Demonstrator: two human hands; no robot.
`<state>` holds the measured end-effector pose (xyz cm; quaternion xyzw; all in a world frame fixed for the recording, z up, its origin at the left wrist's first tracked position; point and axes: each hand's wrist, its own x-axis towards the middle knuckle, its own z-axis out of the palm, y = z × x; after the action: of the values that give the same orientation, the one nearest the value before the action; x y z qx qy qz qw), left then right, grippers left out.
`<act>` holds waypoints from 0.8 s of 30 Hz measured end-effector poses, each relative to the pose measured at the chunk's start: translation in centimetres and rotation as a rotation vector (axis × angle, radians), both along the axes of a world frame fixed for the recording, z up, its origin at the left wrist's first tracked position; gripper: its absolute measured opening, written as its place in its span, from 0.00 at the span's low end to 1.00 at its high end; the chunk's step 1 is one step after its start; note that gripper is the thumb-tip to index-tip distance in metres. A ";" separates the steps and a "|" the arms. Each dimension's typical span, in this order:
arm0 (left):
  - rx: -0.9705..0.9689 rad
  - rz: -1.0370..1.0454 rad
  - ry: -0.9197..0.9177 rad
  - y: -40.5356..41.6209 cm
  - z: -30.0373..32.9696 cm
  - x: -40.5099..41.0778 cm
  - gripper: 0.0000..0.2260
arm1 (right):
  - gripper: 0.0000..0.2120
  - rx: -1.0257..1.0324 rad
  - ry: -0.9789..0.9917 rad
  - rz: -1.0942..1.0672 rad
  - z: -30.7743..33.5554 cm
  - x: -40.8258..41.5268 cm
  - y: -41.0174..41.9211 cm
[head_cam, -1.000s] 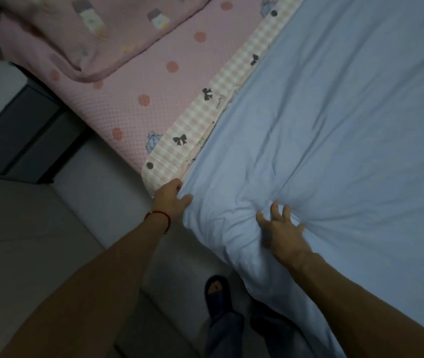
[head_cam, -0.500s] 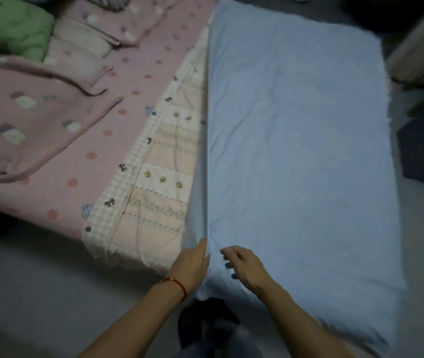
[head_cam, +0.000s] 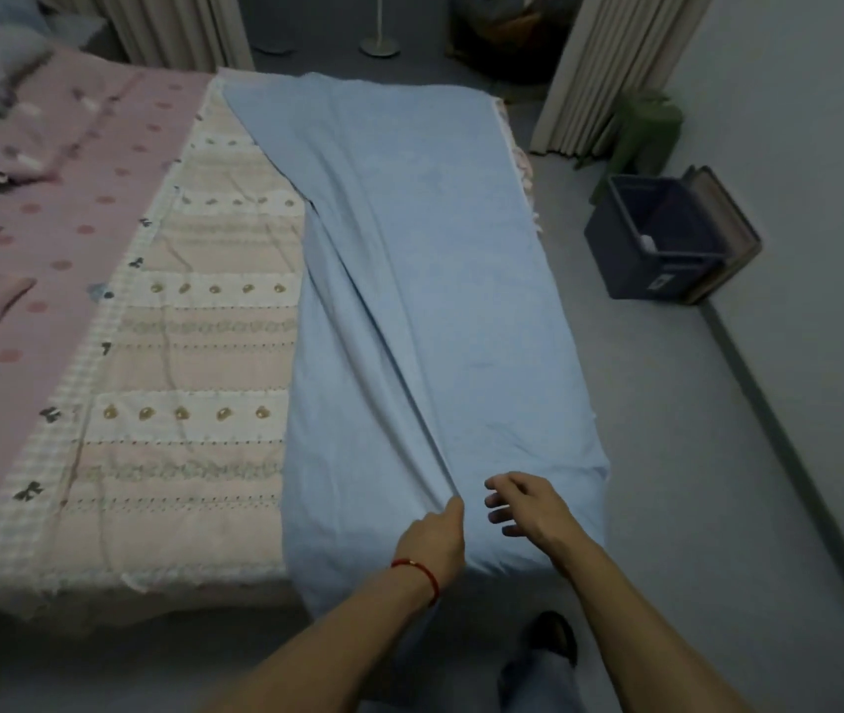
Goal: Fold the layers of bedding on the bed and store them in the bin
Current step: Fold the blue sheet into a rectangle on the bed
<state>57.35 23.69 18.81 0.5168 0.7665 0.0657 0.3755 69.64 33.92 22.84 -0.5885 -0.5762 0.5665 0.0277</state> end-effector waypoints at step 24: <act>0.276 0.823 -0.170 26.5 6.9 13.0 0.08 | 0.09 0.123 0.127 0.351 3.1 14.1 29.0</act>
<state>70.39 50.14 25.66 0.2066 0.8590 0.3538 0.3070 83.74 62.95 25.95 -0.4394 -0.7005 0.5623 0.0005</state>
